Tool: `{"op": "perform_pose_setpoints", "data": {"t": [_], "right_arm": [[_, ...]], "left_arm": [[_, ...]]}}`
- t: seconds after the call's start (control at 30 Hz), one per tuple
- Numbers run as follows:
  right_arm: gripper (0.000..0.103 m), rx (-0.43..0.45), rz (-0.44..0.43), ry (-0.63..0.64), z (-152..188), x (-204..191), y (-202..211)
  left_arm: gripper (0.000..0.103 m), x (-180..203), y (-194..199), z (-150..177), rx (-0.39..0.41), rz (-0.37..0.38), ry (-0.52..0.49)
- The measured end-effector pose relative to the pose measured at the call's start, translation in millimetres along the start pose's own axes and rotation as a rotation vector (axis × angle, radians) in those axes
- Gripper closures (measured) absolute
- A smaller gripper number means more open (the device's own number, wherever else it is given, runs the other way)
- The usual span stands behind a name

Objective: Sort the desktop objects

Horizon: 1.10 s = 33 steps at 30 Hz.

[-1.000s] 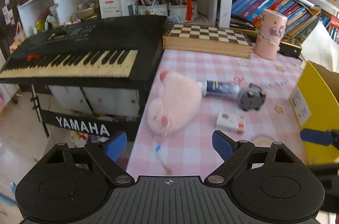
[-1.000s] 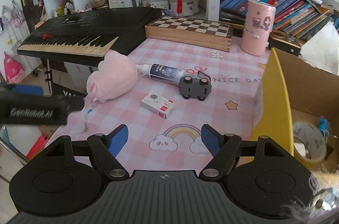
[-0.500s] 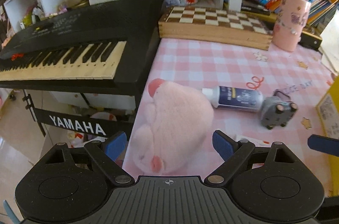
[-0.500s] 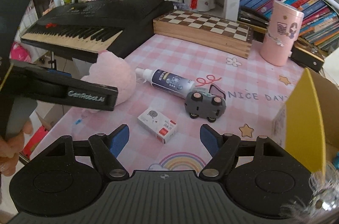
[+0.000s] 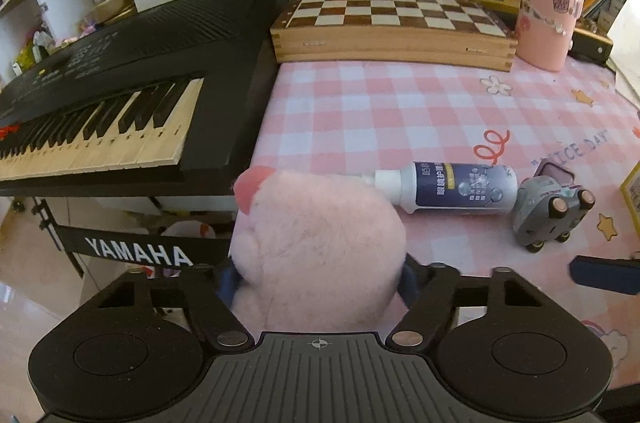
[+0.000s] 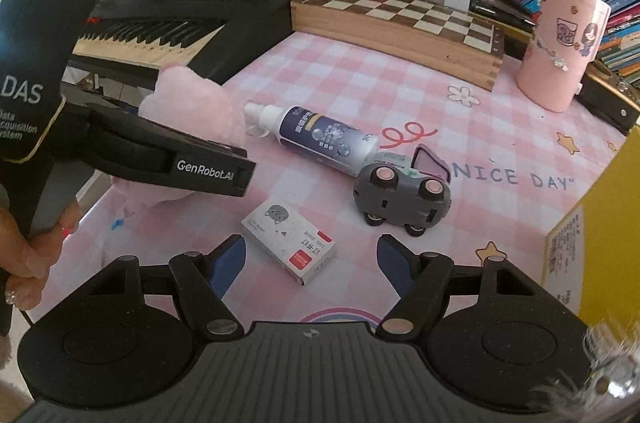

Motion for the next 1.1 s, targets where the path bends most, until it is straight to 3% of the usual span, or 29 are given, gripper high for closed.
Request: {"op": "perform_pose_setpoints", "data": {"t": [0.27, 0.5, 0.57, 0.63, 0.7, 1.1], "right_arm": [[0.033, -0.015, 0.009, 0.032, -2.5, -6.0, -16.7], [0.036, -0.012, 0.024, 0.023, -3.4, -6.3, -27.6], [0.042, 0.000, 0.023, 0.027, -4.6, -6.7, -28.0], [0.065, 0.015, 0.015, 0.038, -5.9, -8.8, -26.7], [0.075, 0.018, 0.010, 0.050, -6.3, -11.5, -25.3], [0.075, 0.072, 0.017, 0.014, -10.0, -7.5, 10.8]], "left_arm": [[0.035, -18.4, 50.1, 7.0, 0.066, 0.040, 0.140], [0.035, -33.8, 73.5, 30.3, 0.048, 0.039, 0.247], [0.035, -34.7, 77.4, 34.6, 0.046, 0.040, 0.261], [0.035, -34.5, 80.2, 35.4, 0.050, 0.040, 0.261], [0.035, -34.1, 82.9, 34.4, 0.059, 0.040, 0.257], [0.035, -26.9, 106.5, 32.6, 0.125, 0.089, 0.255]]}}
Point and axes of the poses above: each gripper's, at about its wrist camera, not at the fingertips, and y roughly against the way its jaws point, x to its right, z to its underside, the point moved 9 cm from there along -y, roughly the way its jaws point, and after that the axes turned 7 degrees about -y, right-handed, at the moved point
